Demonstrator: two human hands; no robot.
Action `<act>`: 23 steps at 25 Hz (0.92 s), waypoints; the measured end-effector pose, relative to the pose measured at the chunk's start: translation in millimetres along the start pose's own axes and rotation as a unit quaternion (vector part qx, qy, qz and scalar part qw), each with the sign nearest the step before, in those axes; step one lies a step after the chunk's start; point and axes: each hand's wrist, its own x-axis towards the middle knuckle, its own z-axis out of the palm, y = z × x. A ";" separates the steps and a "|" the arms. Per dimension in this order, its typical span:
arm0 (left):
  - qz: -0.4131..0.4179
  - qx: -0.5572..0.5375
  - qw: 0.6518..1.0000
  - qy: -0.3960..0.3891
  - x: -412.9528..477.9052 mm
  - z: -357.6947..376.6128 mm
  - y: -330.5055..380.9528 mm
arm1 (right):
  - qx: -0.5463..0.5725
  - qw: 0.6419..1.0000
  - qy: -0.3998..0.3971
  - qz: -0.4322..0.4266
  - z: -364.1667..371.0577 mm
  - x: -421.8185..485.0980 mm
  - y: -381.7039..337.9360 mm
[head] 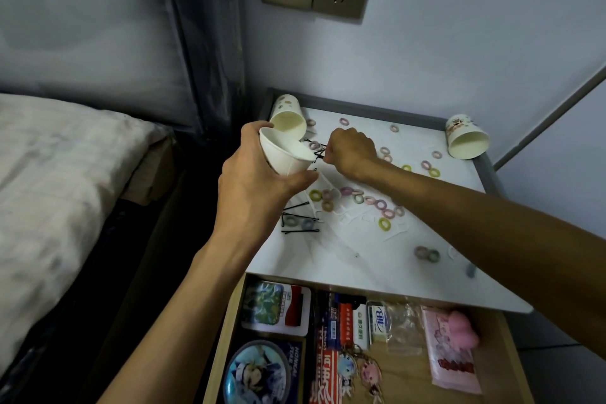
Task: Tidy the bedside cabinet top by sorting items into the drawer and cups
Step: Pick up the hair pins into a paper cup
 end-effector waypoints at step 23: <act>-0.006 0.000 1.000 -0.003 -1.4 -0.3 3.4 | 0.412 0.898 -0.151 0.025 -19.8 -6.1 33.1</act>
